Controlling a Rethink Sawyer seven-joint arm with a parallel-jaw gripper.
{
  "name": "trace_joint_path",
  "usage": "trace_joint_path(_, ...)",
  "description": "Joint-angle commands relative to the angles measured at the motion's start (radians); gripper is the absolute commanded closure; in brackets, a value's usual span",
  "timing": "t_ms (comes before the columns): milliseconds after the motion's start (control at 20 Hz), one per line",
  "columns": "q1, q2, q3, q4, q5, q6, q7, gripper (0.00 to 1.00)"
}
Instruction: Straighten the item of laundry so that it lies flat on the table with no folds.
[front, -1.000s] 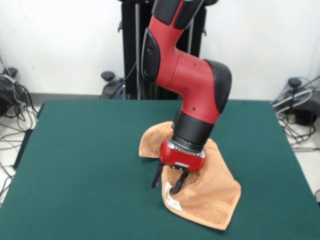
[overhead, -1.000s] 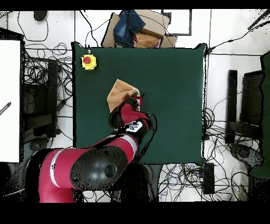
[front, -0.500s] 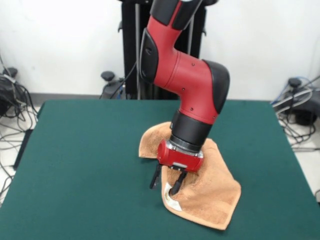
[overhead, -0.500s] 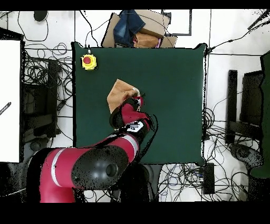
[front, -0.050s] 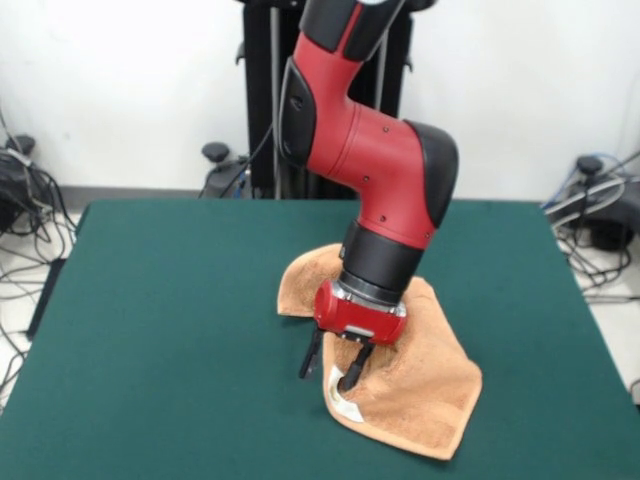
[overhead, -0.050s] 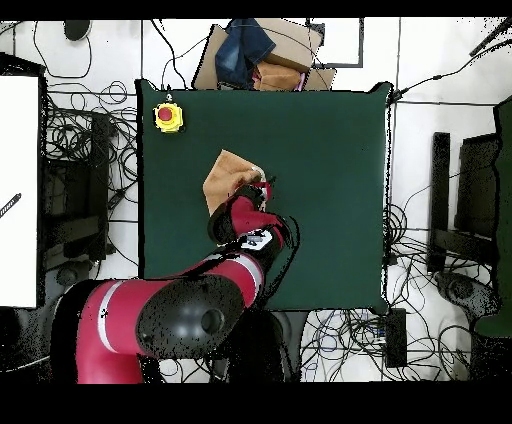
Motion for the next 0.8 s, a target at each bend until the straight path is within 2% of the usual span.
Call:
trace_joint_path(50, -0.022, 0.023, 0.078, -0.025, 0.005, -0.041, 0.181, 0.00)
trace_joint_path(450, -0.023, 0.024, 0.079, -0.024, 0.007, -0.037, 0.182, 0.00)
trace_joint_path(500, -0.023, 0.025, 0.080, -0.024, 0.005, -0.039, 0.182, 1.00)
trace_joint_path(800, -0.025, 0.023, 0.082, -0.022, 0.005, -0.032, 0.182, 1.00)
